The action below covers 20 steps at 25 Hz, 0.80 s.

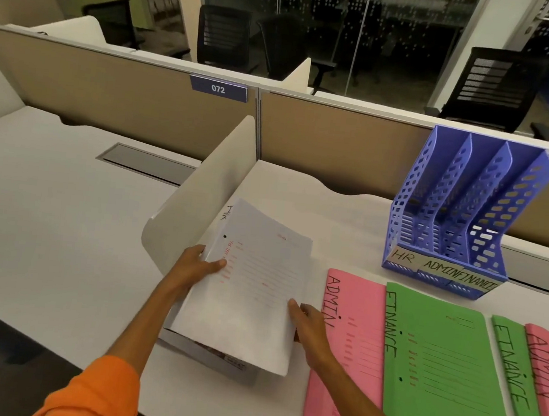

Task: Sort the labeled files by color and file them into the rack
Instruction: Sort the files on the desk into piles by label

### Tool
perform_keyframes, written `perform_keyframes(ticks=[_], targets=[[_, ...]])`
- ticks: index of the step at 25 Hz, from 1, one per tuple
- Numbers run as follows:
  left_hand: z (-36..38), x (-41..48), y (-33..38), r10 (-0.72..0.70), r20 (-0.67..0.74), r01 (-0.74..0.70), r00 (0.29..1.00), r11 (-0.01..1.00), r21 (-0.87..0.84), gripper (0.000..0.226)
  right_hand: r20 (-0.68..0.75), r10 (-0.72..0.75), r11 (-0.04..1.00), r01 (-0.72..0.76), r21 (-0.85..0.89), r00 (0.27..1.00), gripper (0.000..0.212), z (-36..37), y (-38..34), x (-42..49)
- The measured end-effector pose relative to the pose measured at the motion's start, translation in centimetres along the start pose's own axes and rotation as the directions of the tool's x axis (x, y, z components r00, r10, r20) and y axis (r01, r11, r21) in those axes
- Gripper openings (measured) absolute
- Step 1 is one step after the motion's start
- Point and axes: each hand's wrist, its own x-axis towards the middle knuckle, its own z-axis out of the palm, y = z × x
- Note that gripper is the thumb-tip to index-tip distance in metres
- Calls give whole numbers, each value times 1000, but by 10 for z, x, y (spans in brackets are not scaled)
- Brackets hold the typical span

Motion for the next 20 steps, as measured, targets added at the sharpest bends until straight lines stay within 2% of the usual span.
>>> perform_keyframes(ticks=[4, 8, 14, 16, 18, 20], targets=[[-5, 20, -33, 26, -73, -12, 997, 980, 197, 38, -47, 70, 991, -75, -110, 996, 15, 28, 7, 7], [4, 32, -56, 45, -145, 10, 988, 933, 359, 43, -86, 40, 967, -61, -248, 995, 11, 36, 15, 13], [19, 35, -67, 41, -219, 88, 975, 831, 549, 62, -70, -45, 872, 5, -489, 997, 28, 34, 16, 14], [25, 31, -63, 62, -271, 151, 961, 702, 696, 61, -62, -51, 860, 13, -511, 997, 33, 31, 16, 14], [39, 26, -58, 143, -307, 176, 941, 571, 802, 59, -58, -58, 855, 19, -518, 997, 37, 27, 15, 12], [62, 22, -53, 249, -277, 83, 928, 588, 805, 55, -59, -124, 795, 63, -604, 991, 47, 21, 13, 9]])
